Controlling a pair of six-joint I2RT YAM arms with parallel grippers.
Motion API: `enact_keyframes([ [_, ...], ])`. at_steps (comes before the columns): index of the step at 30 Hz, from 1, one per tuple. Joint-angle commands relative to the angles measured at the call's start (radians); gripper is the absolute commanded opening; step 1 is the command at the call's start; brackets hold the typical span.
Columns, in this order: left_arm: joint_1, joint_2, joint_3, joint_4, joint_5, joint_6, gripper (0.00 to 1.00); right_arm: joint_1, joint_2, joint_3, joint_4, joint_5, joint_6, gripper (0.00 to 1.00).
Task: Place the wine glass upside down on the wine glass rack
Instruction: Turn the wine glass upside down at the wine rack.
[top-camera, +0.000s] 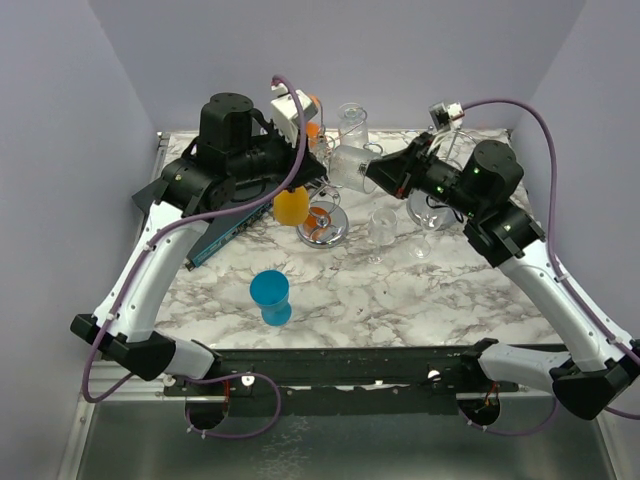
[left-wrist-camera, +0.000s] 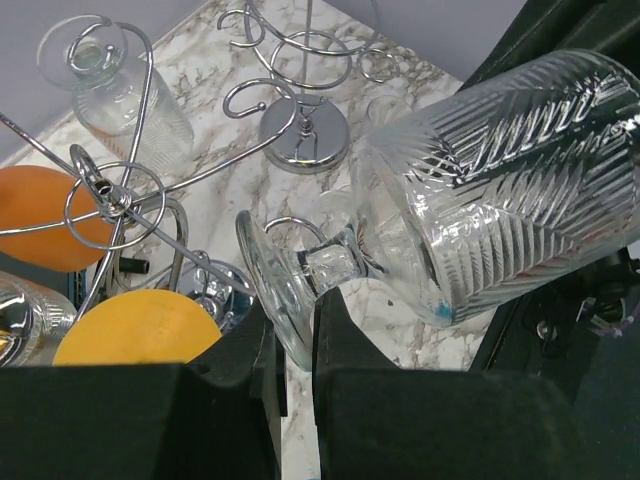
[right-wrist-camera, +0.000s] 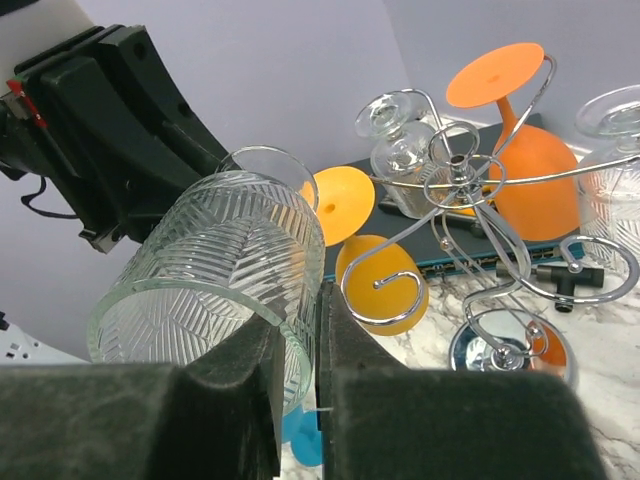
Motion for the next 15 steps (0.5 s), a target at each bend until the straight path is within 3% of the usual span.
enact_keyframes([
  [1, 0.0, -0.016, 0.015, -0.015, 0.017, 0.175, 0.0, 0.003, -0.005, 0.008, 0.042, -0.146, 0.037, 0.22],
  [7, 0.0, -0.078, -0.046, -0.012, -0.053, 0.419, 0.0, 0.003, -0.031, 0.002, -0.153, -0.137, -0.038, 0.85],
  [8, 0.0, -0.092, -0.063, -0.006, -0.062, 0.462, 0.0, 0.002, -0.041, 0.001, -0.193, -0.133, -0.055, 0.99],
  [15, -0.002, -0.199, -0.191, 0.087, -0.035, 0.688, 0.0, 0.002, -0.064, 0.054, -0.485, -0.181, -0.229, 1.0],
])
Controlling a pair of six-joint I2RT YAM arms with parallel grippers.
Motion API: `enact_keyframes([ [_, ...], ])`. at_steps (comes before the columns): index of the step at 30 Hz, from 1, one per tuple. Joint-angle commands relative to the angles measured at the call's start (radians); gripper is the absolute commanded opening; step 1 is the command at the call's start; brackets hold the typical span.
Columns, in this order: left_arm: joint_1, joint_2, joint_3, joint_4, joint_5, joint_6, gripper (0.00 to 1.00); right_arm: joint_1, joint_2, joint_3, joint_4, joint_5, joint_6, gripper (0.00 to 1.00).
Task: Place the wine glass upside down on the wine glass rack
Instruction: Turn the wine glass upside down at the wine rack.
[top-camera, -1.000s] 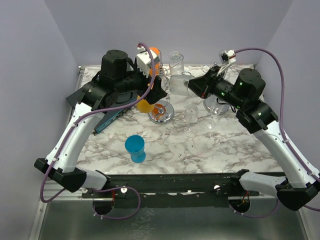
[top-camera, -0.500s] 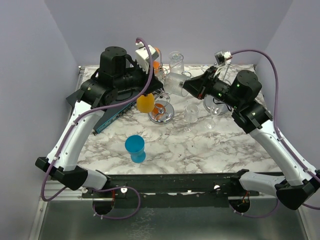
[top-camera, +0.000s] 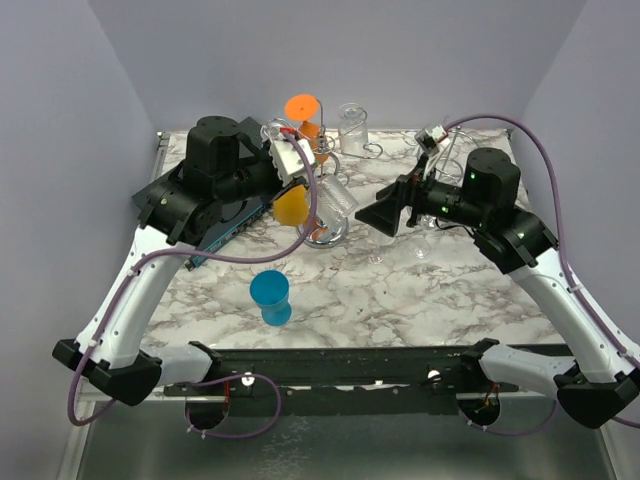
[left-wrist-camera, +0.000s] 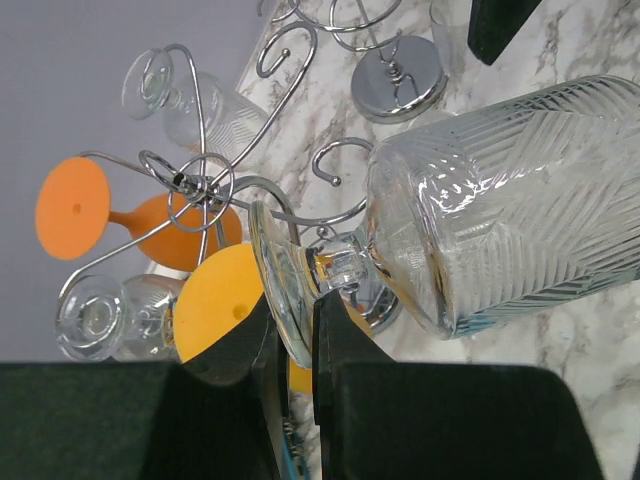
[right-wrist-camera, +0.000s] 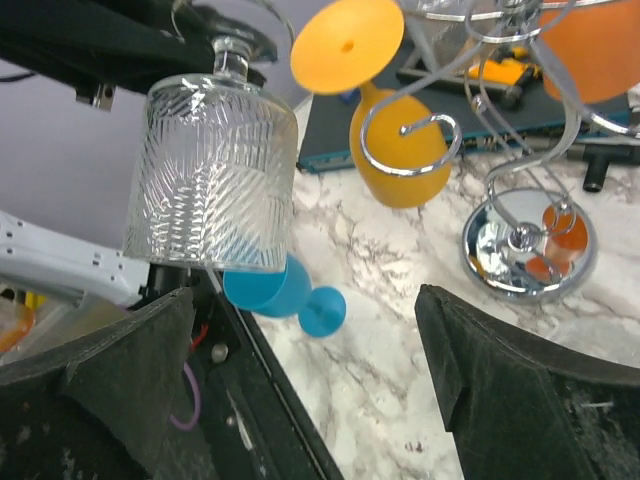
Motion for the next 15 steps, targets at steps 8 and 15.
enact_keyframes([
  [8, -0.015, -0.2, -0.242, 0.236, 0.106, 0.505, 0.0, 0.002, 0.0, 0.077, -0.063, -0.198, -0.114, 1.0],
  [15, -0.039, -0.238, -0.299, 0.277, 0.092, 0.671, 0.0, 0.008, 0.136, 0.086, 0.068, -0.296, -0.063, 1.0],
])
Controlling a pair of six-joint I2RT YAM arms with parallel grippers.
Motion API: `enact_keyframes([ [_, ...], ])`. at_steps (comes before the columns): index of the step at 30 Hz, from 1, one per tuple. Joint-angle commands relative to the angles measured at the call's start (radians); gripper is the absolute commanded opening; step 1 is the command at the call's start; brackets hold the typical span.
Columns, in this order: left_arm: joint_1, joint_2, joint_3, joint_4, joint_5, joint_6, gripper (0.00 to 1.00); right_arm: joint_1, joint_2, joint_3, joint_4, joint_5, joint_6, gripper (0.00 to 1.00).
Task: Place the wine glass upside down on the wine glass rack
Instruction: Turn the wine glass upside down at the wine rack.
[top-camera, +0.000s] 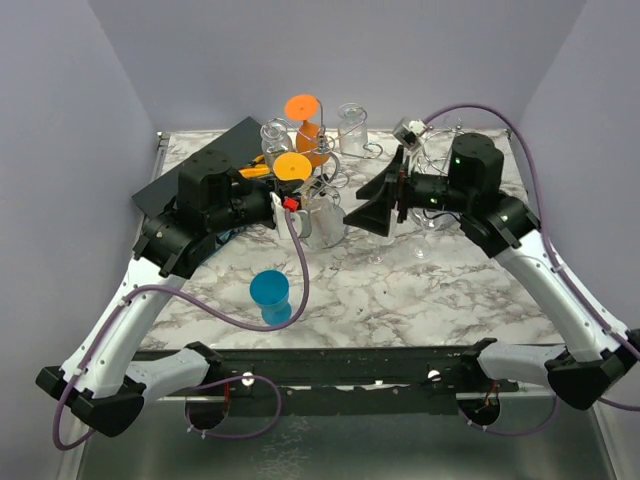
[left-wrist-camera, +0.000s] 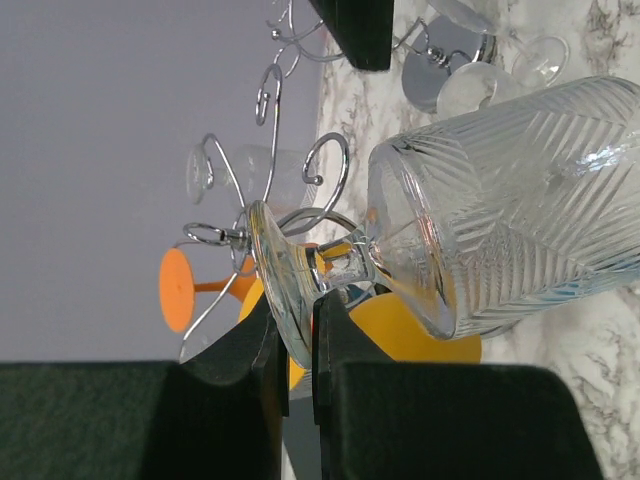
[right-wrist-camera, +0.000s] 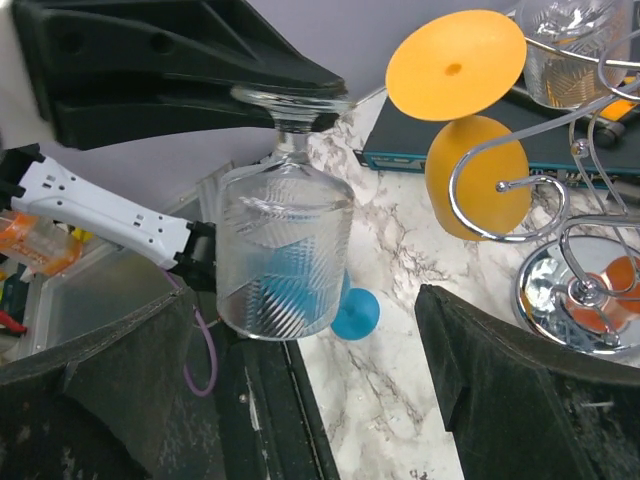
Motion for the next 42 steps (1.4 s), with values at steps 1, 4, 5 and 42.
enact_keyframes([
  [1, -0.015, -0.038, -0.012, 0.12, 0.033, 0.16, 0.0, 0.011, 0.066, 0.004, 0.108, -0.082, 0.024, 1.0],
  [4, -0.019, -0.039, -0.02, 0.126, 0.025, 0.174, 0.0, 0.026, 0.077, -0.015, 0.165, -0.092, 0.026, 1.0],
  [5, -0.02, -0.037, -0.022, 0.126, 0.024, 0.179, 0.0, 0.034, 0.079, -0.021, 0.182, -0.092, 0.026, 1.0],
  [42, -0.17, -0.03, -0.032, 0.258, 0.012, 0.159, 0.73, 0.123, -0.051, -0.431, 0.633, 0.179, -0.017, 0.49],
])
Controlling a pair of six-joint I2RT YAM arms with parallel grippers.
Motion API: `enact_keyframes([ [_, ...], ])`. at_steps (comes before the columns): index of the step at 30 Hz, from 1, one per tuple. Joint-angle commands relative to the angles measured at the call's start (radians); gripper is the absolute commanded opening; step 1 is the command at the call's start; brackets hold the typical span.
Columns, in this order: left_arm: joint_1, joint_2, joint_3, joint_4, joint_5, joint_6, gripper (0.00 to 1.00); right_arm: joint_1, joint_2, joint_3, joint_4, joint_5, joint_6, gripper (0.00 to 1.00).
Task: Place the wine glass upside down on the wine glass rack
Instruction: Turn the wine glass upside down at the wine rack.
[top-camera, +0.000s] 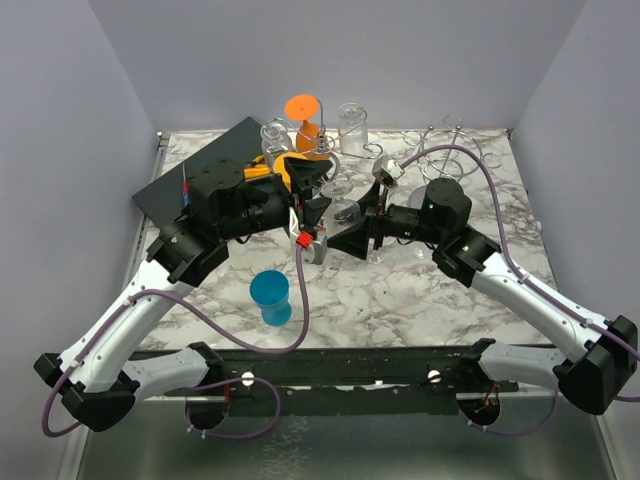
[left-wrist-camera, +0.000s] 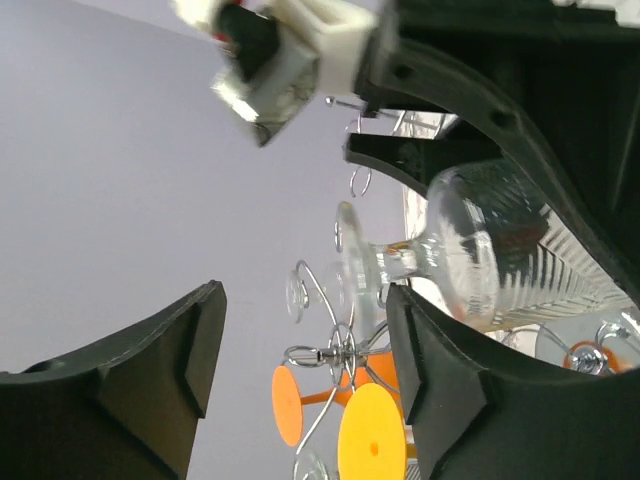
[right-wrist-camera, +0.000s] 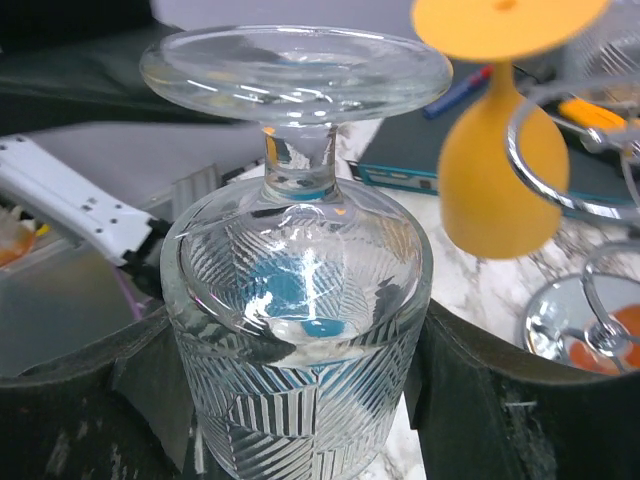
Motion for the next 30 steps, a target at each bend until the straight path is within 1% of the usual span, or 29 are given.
enact_keyframes([
  [1, -0.012, -0.037, 0.009, 0.042, -0.012, -0.099, 0.79, -0.002, -0.057, -0.092, 0.142, 0.151, -0.031, 0.49],
  [4, -0.012, -0.057, -0.007, 0.034, -0.066, -0.179, 0.92, -0.002, -0.064, -0.107, 0.127, 0.194, -0.068, 0.48],
  [8, -0.011, -0.105, -0.037, -0.019, -0.131, -0.263, 0.97, -0.004, -0.052, -0.101, 0.104, 0.246, -0.111, 0.47],
  [13, -0.013, -0.156, -0.04, -0.106, -0.214, -0.375, 0.98, -0.004, -0.031, -0.094, 0.104, 0.305, -0.149, 0.47],
  [17, -0.012, -0.169, -0.019, -0.17, -0.284, -0.392, 0.99, -0.015, 0.0, -0.064, 0.087, 0.324, -0.166, 0.47],
  [20, -0.012, -0.135, 0.06, -0.206, -0.361, -0.44, 0.99, -0.027, 0.025, -0.05, 0.085, 0.32, -0.164, 0.47],
  [25, -0.012, -0.046, 0.254, -0.353, -0.509, -0.459, 0.99, -0.049, 0.056, -0.021, 0.06, 0.298, -0.173, 0.44],
  [27, -0.012, -0.038, 0.275, -0.376, -0.55, -0.461, 0.99, -0.054, 0.057, -0.021, 0.067, 0.298, -0.173, 0.43],
  [30, -0.012, -0.064, 0.254, -0.376, -0.537, -0.458, 0.99, -0.06, 0.06, -0.021, 0.071, 0.294, -0.172, 0.43],
])
